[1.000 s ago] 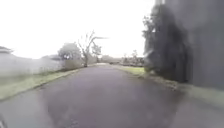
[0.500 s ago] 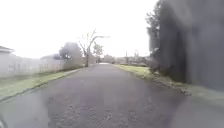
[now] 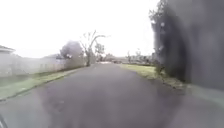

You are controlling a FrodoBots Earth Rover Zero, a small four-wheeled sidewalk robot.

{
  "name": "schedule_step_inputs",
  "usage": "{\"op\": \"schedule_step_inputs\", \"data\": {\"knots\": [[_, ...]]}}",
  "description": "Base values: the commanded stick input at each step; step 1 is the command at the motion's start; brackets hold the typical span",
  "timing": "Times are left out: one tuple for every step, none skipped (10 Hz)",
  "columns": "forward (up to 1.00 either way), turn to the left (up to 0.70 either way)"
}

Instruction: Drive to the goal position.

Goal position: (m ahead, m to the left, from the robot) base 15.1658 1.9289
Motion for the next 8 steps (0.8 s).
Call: {"op": "schedule_step_inputs", "data": {"knots": [[0.70, 0.34], [0.70, 0.18], [0.70, 0.07], [0.70, 0.00], [0.70, 0.00], [0.70, 0.00], [0.70, 0.00], [0.70, 0.00]]}}
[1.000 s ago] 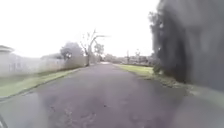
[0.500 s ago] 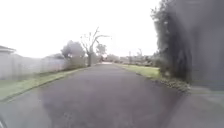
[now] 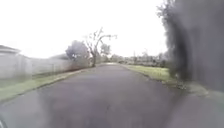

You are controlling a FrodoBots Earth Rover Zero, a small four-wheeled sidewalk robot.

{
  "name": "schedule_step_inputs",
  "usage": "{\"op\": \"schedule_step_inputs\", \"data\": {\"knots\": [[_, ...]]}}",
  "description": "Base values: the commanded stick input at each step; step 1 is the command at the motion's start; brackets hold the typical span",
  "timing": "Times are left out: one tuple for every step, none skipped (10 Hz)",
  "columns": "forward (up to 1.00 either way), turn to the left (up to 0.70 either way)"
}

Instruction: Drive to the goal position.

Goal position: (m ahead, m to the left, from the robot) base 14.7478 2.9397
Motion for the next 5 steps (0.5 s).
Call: {"op": "schedule_step_inputs", "data": {"knots": [[0.70, 0.00], [0.70, 0.00], [0.70, 0.00], [0.70, 0.00], [0.70, 0.00]]}}
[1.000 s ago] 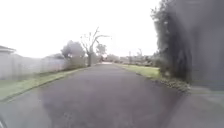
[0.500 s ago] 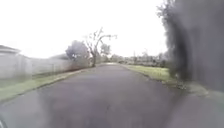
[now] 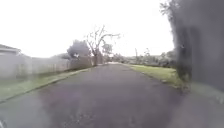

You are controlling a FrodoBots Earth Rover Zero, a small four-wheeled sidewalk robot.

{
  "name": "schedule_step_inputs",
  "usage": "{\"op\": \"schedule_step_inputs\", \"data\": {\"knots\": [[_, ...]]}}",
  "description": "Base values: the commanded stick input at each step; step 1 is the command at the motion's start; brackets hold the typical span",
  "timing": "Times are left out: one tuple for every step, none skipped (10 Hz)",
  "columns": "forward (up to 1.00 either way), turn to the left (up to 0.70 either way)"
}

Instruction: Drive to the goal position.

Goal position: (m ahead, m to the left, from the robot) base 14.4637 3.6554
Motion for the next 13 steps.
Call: {"op": "schedule_step_inputs", "data": {"knots": [[0.70, 0.00], [0.70, -0.03], [0.70, -0.14], [0.70, -0.34], [0.70, -0.35], [0.70, -0.35], [0.70, 0.00], [0.70, 0.00], [0.70, 0.00], [0.70, 0.00], [0.70, 0.00], [0.70, 0.00], [0.70, 0.00]]}}
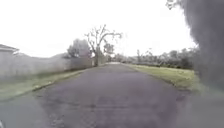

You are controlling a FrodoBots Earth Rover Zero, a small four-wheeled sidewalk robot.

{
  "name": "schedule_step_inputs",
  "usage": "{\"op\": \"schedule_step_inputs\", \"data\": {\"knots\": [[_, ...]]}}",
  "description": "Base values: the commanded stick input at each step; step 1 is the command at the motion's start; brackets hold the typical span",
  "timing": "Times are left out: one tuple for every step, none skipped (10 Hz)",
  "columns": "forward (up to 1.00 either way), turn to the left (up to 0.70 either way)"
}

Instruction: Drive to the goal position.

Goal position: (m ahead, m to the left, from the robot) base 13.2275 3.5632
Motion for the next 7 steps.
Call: {"op": "schedule_step_inputs", "data": {"knots": [[0.70, 0.00], [0.70, 0.00], [0.70, 0.00], [0.70, 0.00], [0.70, 0.00], [0.70, 0.00], [0.70, 0.00]]}}
